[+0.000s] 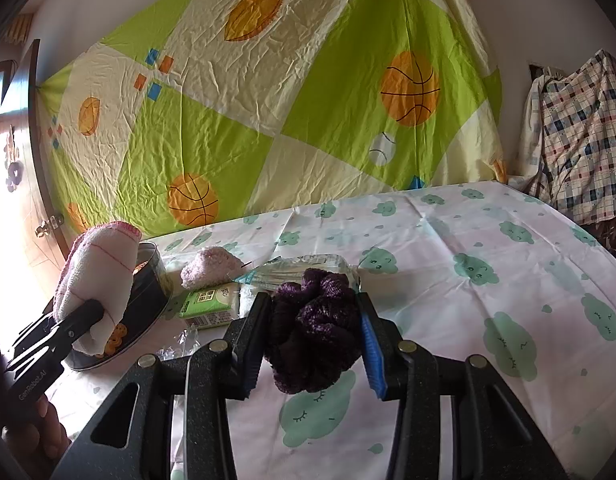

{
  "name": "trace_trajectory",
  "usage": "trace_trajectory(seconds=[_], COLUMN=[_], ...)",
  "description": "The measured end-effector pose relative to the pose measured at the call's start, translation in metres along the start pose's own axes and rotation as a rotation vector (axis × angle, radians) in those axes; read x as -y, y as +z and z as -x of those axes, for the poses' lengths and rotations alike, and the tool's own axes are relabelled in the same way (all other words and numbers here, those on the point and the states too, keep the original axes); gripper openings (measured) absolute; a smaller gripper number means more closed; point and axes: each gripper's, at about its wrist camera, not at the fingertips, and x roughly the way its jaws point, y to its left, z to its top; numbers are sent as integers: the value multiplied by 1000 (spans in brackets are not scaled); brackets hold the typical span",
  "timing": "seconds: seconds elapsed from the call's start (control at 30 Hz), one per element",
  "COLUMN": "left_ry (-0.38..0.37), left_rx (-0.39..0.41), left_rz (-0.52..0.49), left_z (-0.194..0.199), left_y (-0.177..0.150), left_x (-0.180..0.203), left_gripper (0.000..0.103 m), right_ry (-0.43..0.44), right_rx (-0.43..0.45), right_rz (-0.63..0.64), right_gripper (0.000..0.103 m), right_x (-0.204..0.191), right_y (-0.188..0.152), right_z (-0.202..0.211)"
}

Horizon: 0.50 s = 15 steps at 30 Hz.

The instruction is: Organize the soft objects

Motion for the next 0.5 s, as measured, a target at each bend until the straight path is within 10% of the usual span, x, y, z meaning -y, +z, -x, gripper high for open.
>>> trace_trajectory(seconds=[0.5], left_ry=[23], left_rx=[21], left_rz=[26], left_z=[6], left_y=[-1], left_x=[-12], left_gripper=[27], right_ry=[-3], right_rx=[18], right_rz=[14], right_gripper=[45], right_x=[-15], right_y=[-5], right_z=[4])
